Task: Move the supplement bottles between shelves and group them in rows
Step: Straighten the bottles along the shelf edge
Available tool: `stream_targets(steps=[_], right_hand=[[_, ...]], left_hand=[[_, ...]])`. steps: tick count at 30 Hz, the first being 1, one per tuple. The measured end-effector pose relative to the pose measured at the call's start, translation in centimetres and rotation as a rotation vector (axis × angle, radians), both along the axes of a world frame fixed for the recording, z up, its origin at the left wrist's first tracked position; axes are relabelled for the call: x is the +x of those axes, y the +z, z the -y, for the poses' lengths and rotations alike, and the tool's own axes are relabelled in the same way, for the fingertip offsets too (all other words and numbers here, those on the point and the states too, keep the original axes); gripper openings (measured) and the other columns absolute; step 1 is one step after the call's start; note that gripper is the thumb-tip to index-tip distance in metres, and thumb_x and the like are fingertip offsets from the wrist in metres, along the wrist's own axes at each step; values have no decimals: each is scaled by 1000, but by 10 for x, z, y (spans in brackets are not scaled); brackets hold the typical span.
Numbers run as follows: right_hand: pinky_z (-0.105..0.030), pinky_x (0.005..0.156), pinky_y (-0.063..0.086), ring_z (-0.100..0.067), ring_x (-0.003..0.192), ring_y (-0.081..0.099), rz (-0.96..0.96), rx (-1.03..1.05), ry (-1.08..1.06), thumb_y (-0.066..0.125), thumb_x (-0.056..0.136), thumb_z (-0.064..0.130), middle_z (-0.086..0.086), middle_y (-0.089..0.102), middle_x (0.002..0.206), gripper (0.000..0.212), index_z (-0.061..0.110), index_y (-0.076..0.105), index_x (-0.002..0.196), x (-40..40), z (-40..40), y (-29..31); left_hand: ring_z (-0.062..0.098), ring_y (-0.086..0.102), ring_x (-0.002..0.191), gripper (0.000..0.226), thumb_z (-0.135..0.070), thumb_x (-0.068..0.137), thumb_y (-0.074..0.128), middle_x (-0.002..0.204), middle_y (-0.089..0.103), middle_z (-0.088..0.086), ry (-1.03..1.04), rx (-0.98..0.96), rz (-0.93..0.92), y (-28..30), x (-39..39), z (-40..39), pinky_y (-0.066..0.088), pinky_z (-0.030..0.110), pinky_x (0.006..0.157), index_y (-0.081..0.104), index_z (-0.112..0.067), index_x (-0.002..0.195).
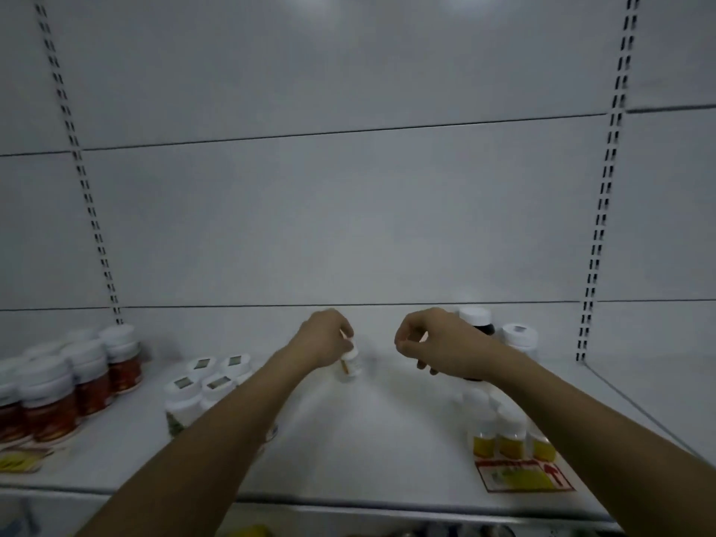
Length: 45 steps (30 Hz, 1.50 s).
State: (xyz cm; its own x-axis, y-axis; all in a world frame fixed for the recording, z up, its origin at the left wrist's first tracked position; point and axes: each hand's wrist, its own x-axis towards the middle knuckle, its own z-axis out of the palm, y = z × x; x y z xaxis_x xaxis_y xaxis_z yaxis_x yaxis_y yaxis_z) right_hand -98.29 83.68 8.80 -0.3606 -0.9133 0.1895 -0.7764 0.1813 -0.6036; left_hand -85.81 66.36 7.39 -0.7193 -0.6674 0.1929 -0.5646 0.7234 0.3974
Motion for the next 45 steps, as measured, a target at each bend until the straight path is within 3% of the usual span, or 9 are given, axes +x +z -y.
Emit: stream_targets(steps=[3, 6, 11, 19, 24, 30, 35, 38, 45], right_hand=[[-33, 66, 60, -20, 83, 70, 50, -69, 20, 69, 89, 33, 1, 66, 103, 27, 18, 62, 109, -10, 10, 5], [-35, 65, 61, -21, 78, 71, 166, -196, 45, 76, 83, 32, 0, 69, 98, 32, 16, 63, 107, -14, 23, 12], [-26, 64, 60, -16, 74, 74, 420, -324, 179, 78, 82, 18, -5, 74, 90, 21, 12, 67, 99, -16, 36, 12], [-27, 72, 59, -29, 89, 74, 840, -328, 306, 63, 93, 6, -16, 76, 96, 18, 3, 58, 111, -40, 25, 1], [-28, 74, 60, -25, 90, 74, 689, -286, 287, 64, 92, 3, -14, 74, 98, 20, 3, 65, 112, -54, 8, -3], [-33, 77, 61, -20, 90, 73, 540, -423, 146, 67, 92, 20, -5, 73, 103, 25, 14, 67, 116, -71, -28, 13], [-31, 76, 61, -17, 88, 73, 423, -470, 47, 69, 90, 22, 1, 75, 93, 17, 17, 73, 106, -86, -56, 7], [-25, 73, 61, -11, 86, 72, 416, -484, -56, 70, 89, 22, 10, 75, 91, 16, 23, 73, 104, -102, -76, -9], [-25, 73, 58, -11, 92, 72, 565, -485, -168, 72, 85, 24, 8, 76, 101, 19, 34, 74, 101, -123, -119, -82]], left_hand=[[22, 68, 82, 24, -10, 88, 68, 100, 71, 14, -44, 234, -242, 39, -1, -10, 59, 29, 77, 71, -1, 110], [24, 71, 84, 19, -3, 88, 68, 97, 72, 18, -119, 413, -380, 74, 5, -23, 60, 30, 79, 71, 4, 105], [21, 74, 85, 15, -7, 87, 70, 93, 75, 14, -153, 435, -477, 87, 11, -36, 60, 28, 76, 73, -2, 101], [18, 72, 98, 42, -5, 85, 72, 107, 75, 4, -297, 588, -560, 47, 8, -42, 58, 27, 80, 63, -9, 126], [17, 73, 91, 40, 5, 81, 72, 99, 77, 4, -326, 576, -608, 35, -12, -55, 58, 24, 75, 68, -21, 111], [19, 74, 91, 43, 6, 79, 73, 101, 76, 9, -336, 559, -683, 26, -40, -79, 58, 27, 84, 66, -7, 119], [11, 72, 94, 44, -9, 83, 74, 105, 75, -1, -401, 612, -609, 14, -60, -98, 59, 27, 82, 63, -17, 124], [-1, 64, 99, 39, -33, 91, 65, 114, 67, -13, -277, 377, -468, -15, -62, -97, 51, 15, 81, 57, -29, 129], [15, 35, 139, 49, -49, 97, 46, 151, 42, -4, -110, 42, -20, -111, -52, -85, 22, 32, 116, 46, -27, 141]])
